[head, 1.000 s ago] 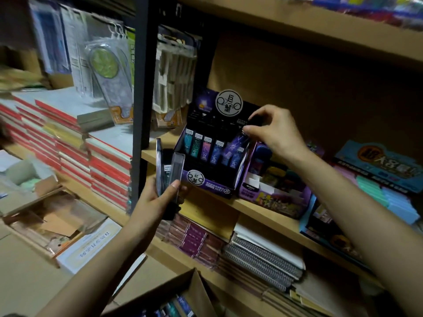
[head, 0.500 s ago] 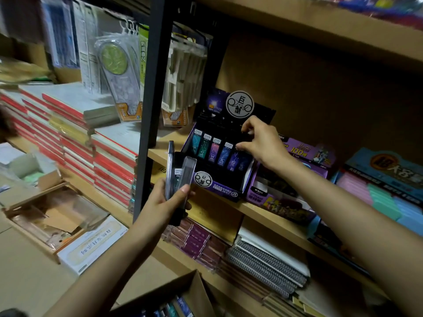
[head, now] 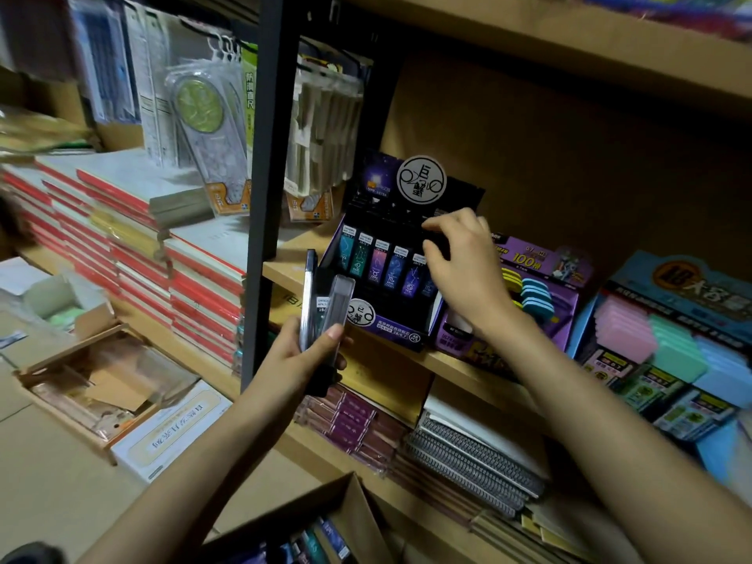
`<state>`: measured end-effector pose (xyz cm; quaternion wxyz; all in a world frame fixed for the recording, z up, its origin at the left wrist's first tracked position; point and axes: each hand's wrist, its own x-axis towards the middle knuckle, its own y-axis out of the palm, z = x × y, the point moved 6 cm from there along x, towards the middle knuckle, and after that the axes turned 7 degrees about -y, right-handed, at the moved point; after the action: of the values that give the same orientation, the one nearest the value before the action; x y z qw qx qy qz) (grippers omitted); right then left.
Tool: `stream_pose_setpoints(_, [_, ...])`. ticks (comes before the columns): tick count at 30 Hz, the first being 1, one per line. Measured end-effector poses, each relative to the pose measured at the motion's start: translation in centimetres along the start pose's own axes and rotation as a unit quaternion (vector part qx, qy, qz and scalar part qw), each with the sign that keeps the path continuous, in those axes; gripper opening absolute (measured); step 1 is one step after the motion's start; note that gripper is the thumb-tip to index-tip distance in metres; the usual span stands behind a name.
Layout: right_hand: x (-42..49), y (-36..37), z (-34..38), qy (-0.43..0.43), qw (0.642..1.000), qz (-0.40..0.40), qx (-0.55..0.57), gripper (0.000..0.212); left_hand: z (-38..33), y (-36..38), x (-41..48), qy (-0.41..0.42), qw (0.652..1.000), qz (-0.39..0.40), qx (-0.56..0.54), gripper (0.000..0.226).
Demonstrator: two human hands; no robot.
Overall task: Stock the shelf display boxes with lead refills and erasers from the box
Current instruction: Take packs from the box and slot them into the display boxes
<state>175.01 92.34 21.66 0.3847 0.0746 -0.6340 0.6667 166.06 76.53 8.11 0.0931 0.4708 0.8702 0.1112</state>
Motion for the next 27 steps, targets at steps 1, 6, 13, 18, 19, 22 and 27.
stream_pose_setpoints(1, [-1.3,0.1,0.7,0.021,0.997,-0.001,0.078,0.018,0.0,0.2,-0.1,-0.002,1.0,0.007,-0.002,0.04])
stream_pose_setpoints(6, [-7.8,4.8,3.9,0.171,0.897,0.153,0.378,0.02,0.3,1.3,-0.5,-0.016,0.999,0.049,0.006,0.041])
stream_pose_setpoints(13, [-9.3,5.7,2.8,0.257,0.811,0.099,0.516,0.011,0.5,2.5,-1.5,-0.022,0.996,0.082,0.019,0.045])
stream_pose_setpoints(18, [-9.0,4.6,1.1,0.285,0.71,0.013,0.643,0.004,0.9,2.2,-1.3,-0.038,0.998,0.058,0.005,0.016])
stream_pose_setpoints(19, [-9.1,4.4,1.0,0.277,0.722,0.015,0.634,0.003,1.0,2.2,-1.3,-0.041,0.997,0.062,0.008,0.018])
stream_pose_setpoints(22, [-9.7,4.5,1.2,0.227,0.779,0.051,0.582,0.012,1.1,2.2,-1.2,-0.033,0.997,0.064,0.017,0.023])
stream_pose_setpoints(27, [-10.1,5.8,3.3,0.124,0.831,0.134,0.526,0.02,1.2,1.7,-0.9,-0.042,0.998,0.019,-0.037,0.028])
